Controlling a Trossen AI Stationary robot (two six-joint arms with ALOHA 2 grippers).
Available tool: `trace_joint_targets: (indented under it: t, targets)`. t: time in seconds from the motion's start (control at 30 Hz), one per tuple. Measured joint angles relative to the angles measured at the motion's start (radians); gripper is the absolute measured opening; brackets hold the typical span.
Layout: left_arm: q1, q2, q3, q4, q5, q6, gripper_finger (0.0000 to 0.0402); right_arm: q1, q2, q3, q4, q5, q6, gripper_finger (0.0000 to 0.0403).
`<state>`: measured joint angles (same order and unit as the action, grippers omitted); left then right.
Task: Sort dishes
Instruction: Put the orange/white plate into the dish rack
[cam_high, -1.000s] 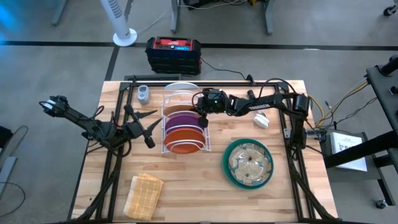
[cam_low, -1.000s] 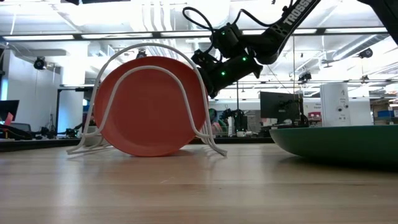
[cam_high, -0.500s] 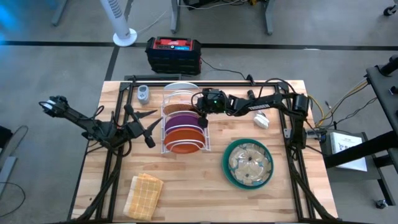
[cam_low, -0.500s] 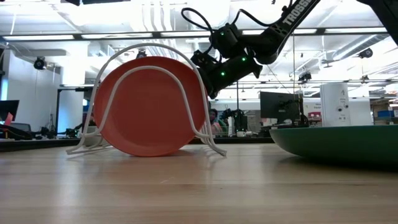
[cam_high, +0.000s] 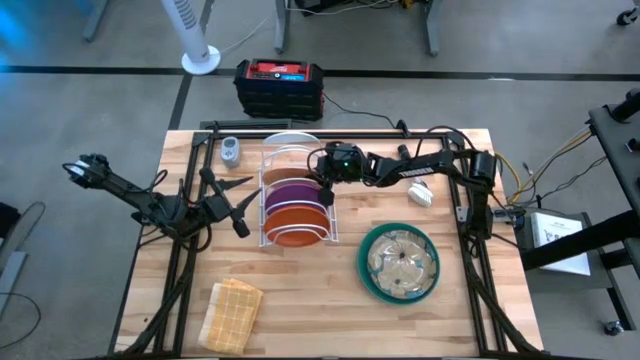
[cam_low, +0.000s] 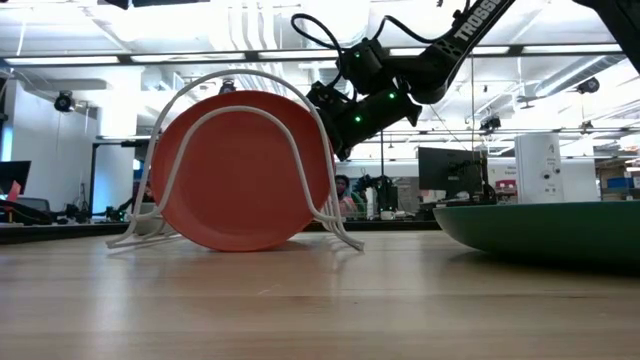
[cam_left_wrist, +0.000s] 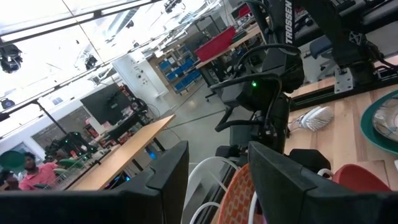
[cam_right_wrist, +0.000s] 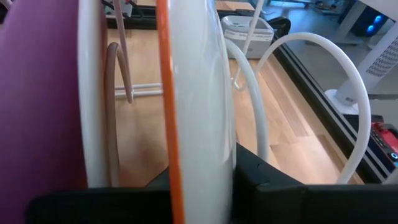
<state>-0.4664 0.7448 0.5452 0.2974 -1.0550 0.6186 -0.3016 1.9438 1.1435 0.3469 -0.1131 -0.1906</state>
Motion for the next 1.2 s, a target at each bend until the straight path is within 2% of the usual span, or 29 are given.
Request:
trace_joint_targets:
  t: [0.43,0.67,0.87,1.2]
  targets:
    - [0.000,0.000,0.000,0.000,0.000,0.000,0.0155,-0.001,-0.002,0.000,-0.055,0.003,0.062,0.0125]
    - [0.000,0.000,0.000,0.000,0.000,0.000,0.0155,0.000,-0.004,-0.001,-0.078,0.003,0.077,0.0162]
    - [0.000,0.000,0.000,0.000,0.000,0.000,0.0155,0.000,-0.005,-0.001,-0.087,0.003,0.077,0.0177]
    - [0.000,0.000,0.000,0.000,0.000,0.000,0.0155,0.000,-0.031,-0.002,-0.180,0.013,0.069,0.0177]
